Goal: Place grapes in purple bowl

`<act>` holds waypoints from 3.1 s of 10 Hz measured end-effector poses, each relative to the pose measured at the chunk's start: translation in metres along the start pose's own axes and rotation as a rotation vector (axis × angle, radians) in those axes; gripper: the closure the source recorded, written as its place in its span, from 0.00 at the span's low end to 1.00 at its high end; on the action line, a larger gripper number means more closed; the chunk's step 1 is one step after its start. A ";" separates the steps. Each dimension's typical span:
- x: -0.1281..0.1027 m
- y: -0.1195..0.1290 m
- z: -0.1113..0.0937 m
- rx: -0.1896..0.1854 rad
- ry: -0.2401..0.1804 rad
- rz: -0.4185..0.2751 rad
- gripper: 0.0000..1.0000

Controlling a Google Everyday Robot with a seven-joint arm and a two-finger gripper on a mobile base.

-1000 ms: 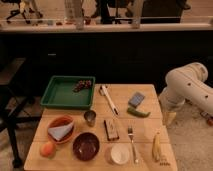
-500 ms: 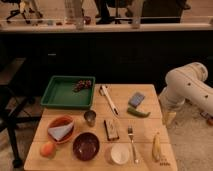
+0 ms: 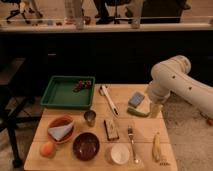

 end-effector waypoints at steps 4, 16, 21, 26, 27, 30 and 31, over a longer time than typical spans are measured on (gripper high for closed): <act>-0.031 -0.032 0.001 0.048 -0.066 0.001 0.20; -0.092 -0.075 0.013 0.017 -0.177 -0.095 0.20; -0.094 -0.078 0.012 0.033 -0.190 -0.101 0.20; -0.160 -0.132 0.014 0.130 -0.252 -0.144 0.20; -0.166 -0.137 0.015 0.129 -0.256 -0.151 0.20; -0.181 -0.147 0.020 0.120 -0.264 -0.172 0.20; -0.185 -0.149 0.024 0.117 -0.265 -0.176 0.20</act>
